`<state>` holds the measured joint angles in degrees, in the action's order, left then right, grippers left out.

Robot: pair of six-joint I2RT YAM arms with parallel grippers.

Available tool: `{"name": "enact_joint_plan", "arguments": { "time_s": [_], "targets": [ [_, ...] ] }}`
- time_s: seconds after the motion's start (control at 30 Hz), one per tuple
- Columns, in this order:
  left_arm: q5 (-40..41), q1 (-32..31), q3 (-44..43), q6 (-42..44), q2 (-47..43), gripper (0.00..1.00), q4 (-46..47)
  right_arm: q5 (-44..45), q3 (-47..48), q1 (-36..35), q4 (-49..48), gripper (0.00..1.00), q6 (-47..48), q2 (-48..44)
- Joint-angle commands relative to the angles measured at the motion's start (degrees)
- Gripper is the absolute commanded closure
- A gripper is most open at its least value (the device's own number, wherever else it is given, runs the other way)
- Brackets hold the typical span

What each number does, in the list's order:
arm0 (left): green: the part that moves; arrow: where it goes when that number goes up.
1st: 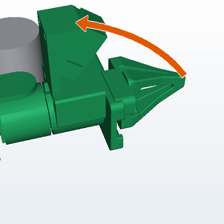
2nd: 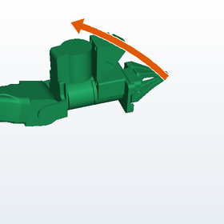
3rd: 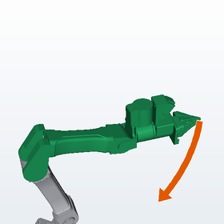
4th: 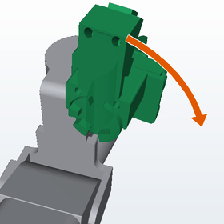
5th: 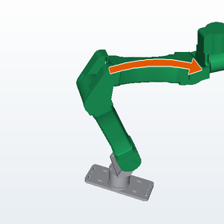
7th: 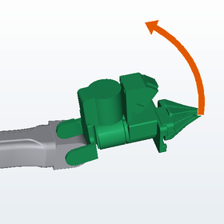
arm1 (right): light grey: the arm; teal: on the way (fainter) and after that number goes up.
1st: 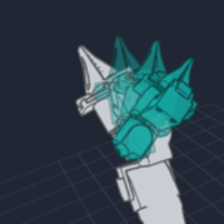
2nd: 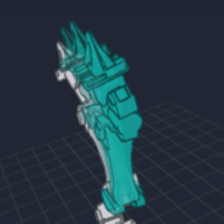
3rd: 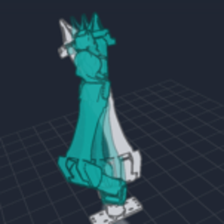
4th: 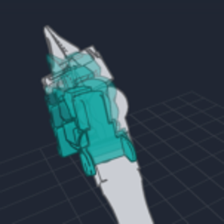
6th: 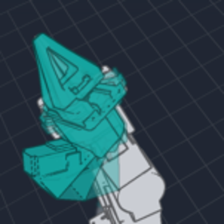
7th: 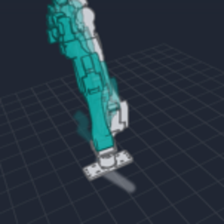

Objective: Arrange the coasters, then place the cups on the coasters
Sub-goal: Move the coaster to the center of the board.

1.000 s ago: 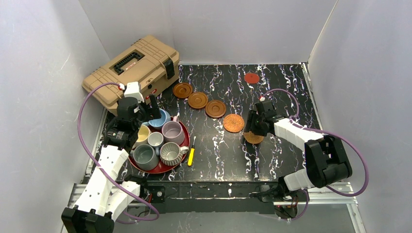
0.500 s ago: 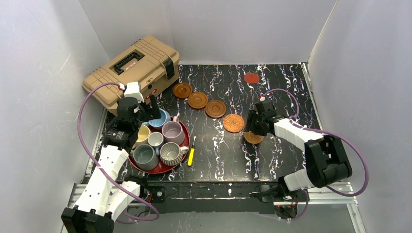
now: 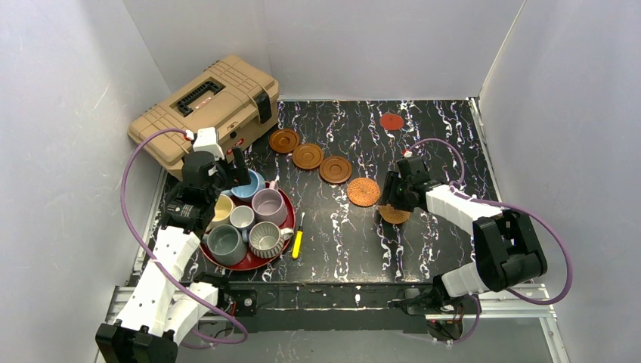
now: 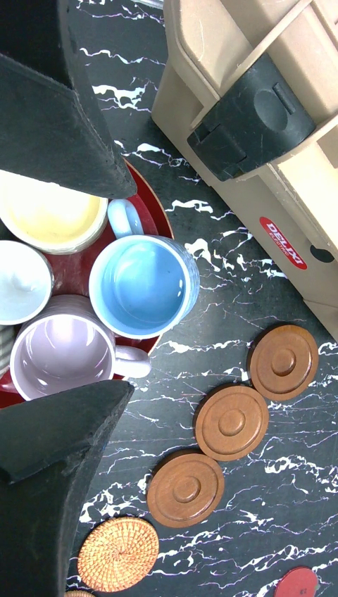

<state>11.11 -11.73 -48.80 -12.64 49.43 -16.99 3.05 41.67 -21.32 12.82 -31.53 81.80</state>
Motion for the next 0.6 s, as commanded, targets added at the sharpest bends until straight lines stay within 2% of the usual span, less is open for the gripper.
{"name": "enact_joint_plan", "arguments": {
  "time_s": [0.0, 0.57],
  "targets": [
    [0.1, 0.3, -1.2, 0.1, 0.0, 0.01, -0.6, 0.1, -0.5, 0.3, -1.8, 0.38, -0.5, 0.9],
    [0.2, 0.3, -1.2, 0.1, 0.0, 0.01, -0.6, 0.0, -0.7, 0.3, -3.0, 0.38, -0.8, 2.0]
  ]
}}
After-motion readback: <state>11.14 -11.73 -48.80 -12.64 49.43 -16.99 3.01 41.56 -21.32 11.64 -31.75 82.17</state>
